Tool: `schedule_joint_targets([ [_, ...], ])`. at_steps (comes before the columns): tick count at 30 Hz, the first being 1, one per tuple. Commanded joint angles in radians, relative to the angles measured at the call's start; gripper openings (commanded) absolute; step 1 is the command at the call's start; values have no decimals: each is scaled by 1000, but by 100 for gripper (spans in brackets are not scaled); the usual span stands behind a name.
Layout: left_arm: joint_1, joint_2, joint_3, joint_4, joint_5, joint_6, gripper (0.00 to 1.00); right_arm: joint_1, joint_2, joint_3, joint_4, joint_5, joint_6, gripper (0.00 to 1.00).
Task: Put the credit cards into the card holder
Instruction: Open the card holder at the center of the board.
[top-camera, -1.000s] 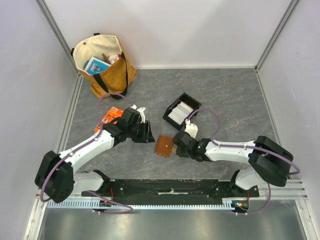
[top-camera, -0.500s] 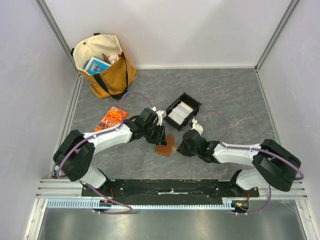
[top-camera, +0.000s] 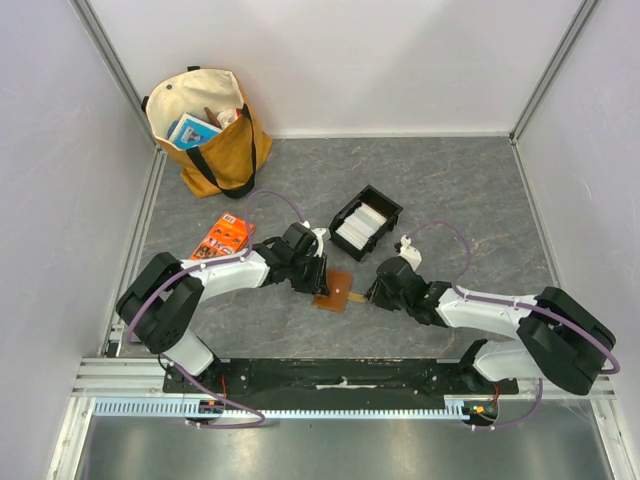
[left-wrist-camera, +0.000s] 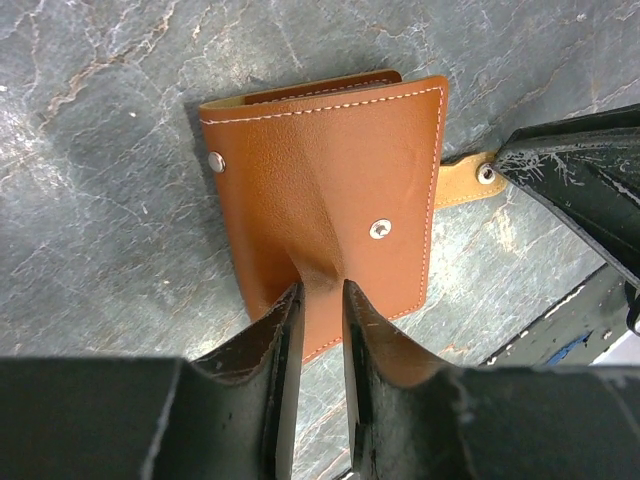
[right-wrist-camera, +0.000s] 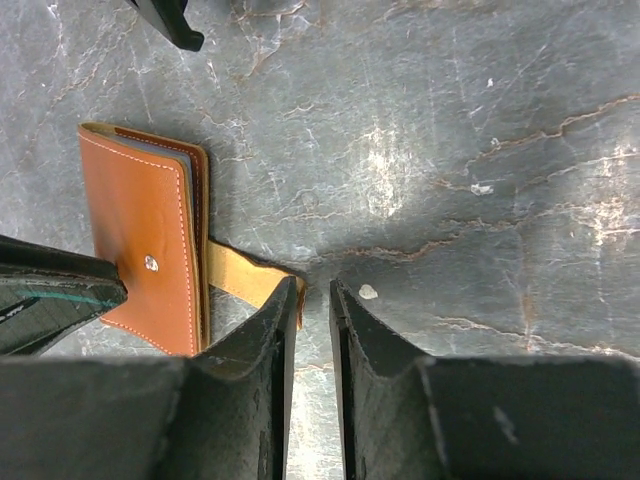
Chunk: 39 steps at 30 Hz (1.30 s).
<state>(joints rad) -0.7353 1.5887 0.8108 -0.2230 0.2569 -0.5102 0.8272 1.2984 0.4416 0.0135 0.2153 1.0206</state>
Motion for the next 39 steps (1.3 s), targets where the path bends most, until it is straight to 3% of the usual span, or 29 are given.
schedule_joint_targets([
  [1,-7,1,-53,-62,-79,-10,29,-8,53,42,-173,65,-30,25],
  [14,-7,-32,-48,-49,-45,-82,29,38,101,135,-313,-11,-205,20],
  [28,-9,-124,-100,-21,-64,-146,28,179,232,292,-593,274,-139,19],
  [39,-10,-145,-139,-7,-84,-192,28,250,300,382,-708,400,-114,20],
])
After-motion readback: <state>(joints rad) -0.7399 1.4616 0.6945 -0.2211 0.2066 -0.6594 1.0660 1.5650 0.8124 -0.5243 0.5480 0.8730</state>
